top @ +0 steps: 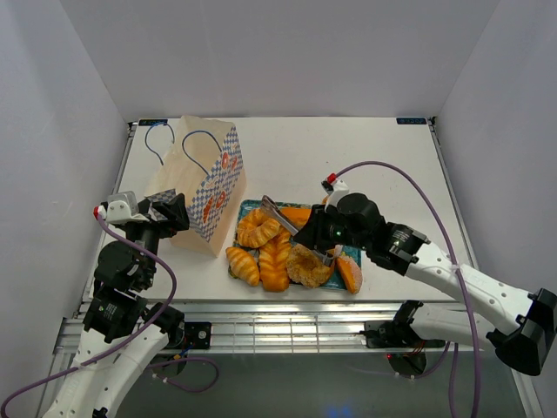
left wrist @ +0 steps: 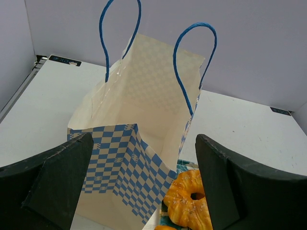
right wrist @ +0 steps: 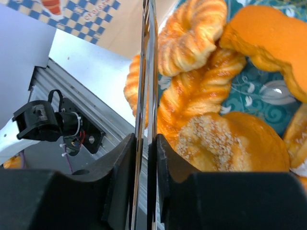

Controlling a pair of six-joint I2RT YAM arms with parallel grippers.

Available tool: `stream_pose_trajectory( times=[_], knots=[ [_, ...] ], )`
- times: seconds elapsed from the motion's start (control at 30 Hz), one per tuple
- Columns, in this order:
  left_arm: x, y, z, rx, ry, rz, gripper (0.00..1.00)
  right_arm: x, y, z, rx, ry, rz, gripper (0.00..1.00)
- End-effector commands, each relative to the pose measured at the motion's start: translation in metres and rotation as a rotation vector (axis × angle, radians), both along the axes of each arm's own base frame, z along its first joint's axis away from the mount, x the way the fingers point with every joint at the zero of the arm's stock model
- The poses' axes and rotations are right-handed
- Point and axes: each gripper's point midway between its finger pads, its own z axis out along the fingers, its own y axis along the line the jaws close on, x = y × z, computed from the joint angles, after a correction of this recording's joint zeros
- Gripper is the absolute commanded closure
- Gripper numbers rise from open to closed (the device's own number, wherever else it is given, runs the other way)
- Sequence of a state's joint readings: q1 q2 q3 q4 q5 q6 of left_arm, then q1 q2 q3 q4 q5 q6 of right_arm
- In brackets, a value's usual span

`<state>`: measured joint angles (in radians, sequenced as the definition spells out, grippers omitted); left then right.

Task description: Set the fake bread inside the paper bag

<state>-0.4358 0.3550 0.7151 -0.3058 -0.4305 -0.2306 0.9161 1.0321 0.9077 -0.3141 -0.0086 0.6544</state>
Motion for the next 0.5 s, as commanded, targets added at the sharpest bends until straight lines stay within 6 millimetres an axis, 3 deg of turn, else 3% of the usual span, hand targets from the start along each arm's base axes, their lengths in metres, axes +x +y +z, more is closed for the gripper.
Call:
stream_pose_trajectory(
  times=[0.0, 0.23, 0.47],
  knots=[
    [0.001, -0.002, -0.002, -0.004, 0.006, -0.006, 0.02, 0.003, -0.013, 0.007, 0.032, -0.013, -0.080, 0.69],
    [0.001, -0.002, -0.002, -0.003, 0.007, -0.008, 0.02, -0.006, -0.030, 0.004, 0.085, 0.025, -0.149, 0.56],
    [0.001, -0.003, -0.002, -0.005, 0.008, -0.008, 0.02, -0.016, -0.031, -0.011, 0.085, 0.084, -0.134, 0.53]
  ],
)
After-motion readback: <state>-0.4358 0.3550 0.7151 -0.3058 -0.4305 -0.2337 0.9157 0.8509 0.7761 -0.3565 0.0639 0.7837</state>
